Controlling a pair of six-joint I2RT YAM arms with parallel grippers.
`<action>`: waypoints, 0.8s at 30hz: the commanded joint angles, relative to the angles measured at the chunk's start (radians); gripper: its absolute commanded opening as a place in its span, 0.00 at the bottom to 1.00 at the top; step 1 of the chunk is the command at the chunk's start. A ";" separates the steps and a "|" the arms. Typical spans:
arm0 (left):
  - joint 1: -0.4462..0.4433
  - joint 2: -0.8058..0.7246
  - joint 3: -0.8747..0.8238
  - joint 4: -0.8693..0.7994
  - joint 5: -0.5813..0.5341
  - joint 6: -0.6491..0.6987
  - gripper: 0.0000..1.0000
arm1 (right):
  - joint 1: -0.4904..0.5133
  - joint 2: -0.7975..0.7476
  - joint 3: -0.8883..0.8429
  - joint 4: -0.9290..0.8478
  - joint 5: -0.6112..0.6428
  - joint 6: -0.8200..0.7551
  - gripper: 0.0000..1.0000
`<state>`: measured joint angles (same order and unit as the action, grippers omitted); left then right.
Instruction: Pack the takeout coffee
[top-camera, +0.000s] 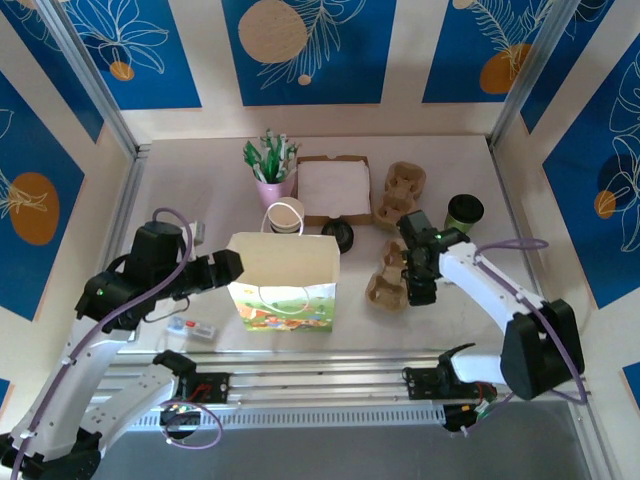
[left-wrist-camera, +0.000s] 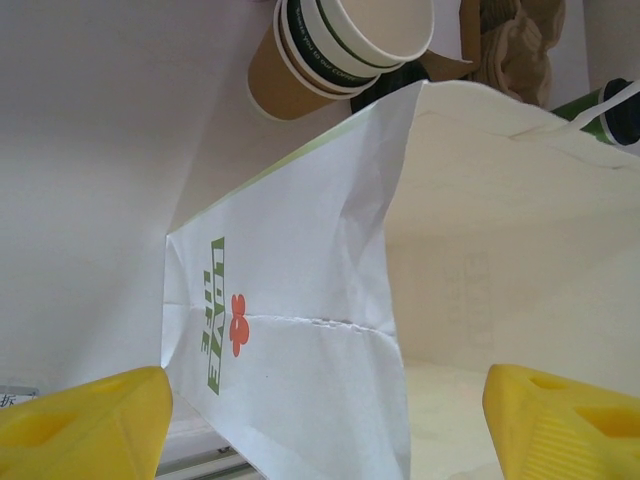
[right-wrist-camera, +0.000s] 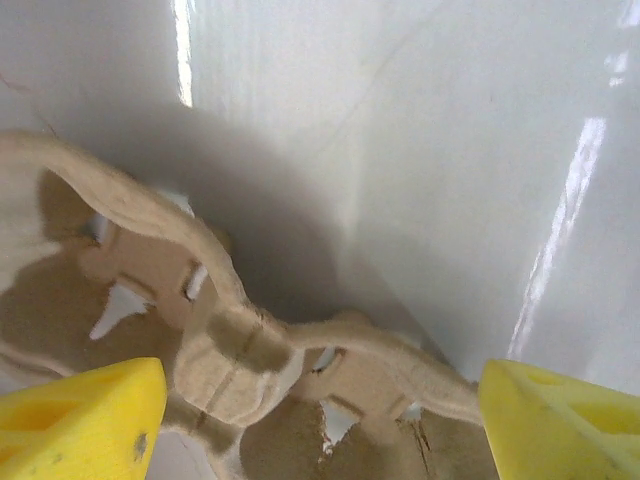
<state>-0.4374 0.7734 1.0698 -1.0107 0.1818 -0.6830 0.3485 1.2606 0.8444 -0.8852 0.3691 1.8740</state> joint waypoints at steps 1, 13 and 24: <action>-0.009 -0.014 -0.013 -0.006 -0.005 -0.020 0.81 | -0.038 -0.030 -0.044 0.012 -0.015 -0.085 0.82; -0.010 -0.017 -0.013 -0.011 -0.001 -0.017 0.81 | 0.107 -0.044 0.069 -0.034 -0.057 -0.101 0.49; -0.010 -0.019 -0.034 -0.006 0.004 0.001 0.81 | 0.256 -0.007 0.020 -0.047 -0.074 0.062 0.00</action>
<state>-0.4374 0.7666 1.0435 -1.0103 0.1822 -0.6975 0.5957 1.2308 0.8978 -0.8921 0.3050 1.8713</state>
